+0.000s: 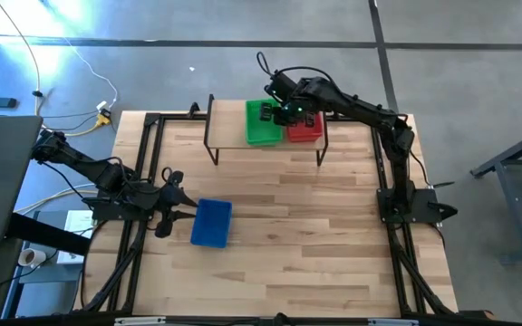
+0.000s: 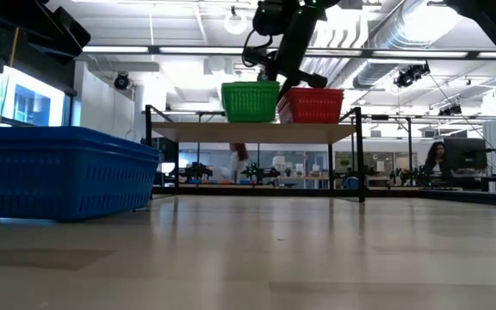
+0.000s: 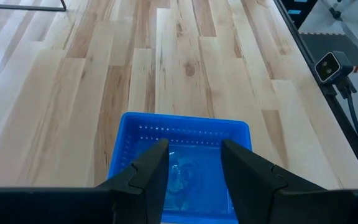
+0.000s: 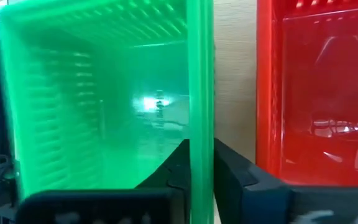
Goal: Stack baskets on shelf by color
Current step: Put the stacked green baskets on the shelf, then put the stacked blue baskets on the shelf
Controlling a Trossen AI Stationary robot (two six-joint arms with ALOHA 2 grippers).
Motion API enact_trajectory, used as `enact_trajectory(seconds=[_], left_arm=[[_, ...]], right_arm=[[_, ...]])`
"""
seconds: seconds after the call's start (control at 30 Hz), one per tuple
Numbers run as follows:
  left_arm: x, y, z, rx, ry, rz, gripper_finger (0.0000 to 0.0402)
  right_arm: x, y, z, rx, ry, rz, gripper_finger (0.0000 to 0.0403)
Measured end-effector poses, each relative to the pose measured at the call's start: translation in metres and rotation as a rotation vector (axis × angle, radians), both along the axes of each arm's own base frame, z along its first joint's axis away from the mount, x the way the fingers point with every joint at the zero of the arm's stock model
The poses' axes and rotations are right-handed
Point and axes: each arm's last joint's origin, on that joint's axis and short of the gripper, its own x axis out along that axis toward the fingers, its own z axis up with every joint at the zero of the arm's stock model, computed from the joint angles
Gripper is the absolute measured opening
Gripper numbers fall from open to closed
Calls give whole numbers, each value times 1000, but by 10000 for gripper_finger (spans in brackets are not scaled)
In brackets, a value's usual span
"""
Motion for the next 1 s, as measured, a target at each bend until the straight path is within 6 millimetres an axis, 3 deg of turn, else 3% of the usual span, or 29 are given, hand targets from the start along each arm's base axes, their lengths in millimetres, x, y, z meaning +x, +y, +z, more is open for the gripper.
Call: enact_trajectory(seconds=[0.33,0.53,1.0], left_arm=[[0,0,0,0,0,0,136],[0,0,0,0,0,0,136],[0,0,0,-1,-1,1,136]], right_arm=[[1,-1,1,-8,-11,-21,86],[2,-1,6,-29,-55,-18,87],[-15,7,27,-56,-46,-10,84]])
